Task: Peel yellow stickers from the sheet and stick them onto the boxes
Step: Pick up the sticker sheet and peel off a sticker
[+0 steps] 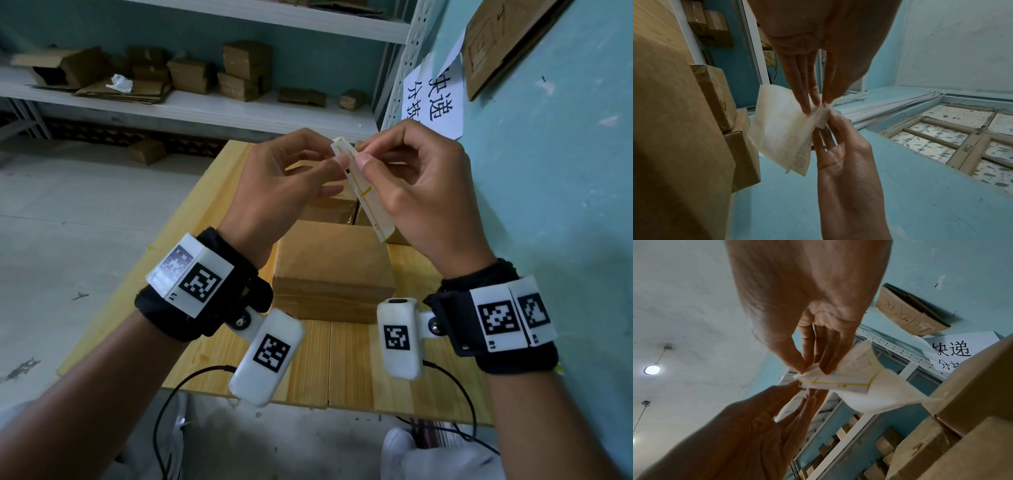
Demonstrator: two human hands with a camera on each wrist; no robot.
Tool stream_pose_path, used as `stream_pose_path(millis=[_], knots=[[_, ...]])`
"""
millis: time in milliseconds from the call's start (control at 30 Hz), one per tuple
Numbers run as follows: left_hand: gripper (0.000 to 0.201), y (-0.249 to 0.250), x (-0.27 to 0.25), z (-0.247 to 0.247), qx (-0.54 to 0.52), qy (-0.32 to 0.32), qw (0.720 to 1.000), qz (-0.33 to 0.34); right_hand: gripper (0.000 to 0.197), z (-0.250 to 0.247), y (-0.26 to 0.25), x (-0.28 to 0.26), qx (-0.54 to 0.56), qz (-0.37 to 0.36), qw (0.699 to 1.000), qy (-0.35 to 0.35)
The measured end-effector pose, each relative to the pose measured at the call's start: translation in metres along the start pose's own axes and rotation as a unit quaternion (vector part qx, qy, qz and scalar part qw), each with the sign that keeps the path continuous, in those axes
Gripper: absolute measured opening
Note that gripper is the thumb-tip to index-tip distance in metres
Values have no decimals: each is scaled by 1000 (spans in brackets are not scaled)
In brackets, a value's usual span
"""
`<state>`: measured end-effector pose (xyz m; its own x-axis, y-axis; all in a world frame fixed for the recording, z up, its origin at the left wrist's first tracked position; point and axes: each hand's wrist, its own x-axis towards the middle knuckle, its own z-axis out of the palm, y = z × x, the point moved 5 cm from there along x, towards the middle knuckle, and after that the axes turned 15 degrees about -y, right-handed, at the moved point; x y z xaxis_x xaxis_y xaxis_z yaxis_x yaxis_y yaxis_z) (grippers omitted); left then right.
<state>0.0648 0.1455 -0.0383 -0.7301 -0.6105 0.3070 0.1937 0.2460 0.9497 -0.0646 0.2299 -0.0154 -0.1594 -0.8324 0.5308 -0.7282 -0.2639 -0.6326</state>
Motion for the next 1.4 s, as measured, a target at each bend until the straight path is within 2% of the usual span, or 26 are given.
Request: stream_pose_path(millis=[233,433,1000,1200,1400], knots=[[6,1,-1,0,-14,-2,1000,-1,12,-1,1,0,-15,6,1000,6],[5,0,-1,-2,-35,10,999,0,7,0,1,-1,-12,19,1000,8],[11,4,-6,-4,-50,46,998,-17,5,-1,2,0,-6,17,1000,15],[8,2,-5,-2,-60,36,997,-22,10,1,1,1,-2,10,1000,17],[17,-2,-4,-1,-63,28,997,-45,8,7,-2,0,-1,4,1000,-8]])
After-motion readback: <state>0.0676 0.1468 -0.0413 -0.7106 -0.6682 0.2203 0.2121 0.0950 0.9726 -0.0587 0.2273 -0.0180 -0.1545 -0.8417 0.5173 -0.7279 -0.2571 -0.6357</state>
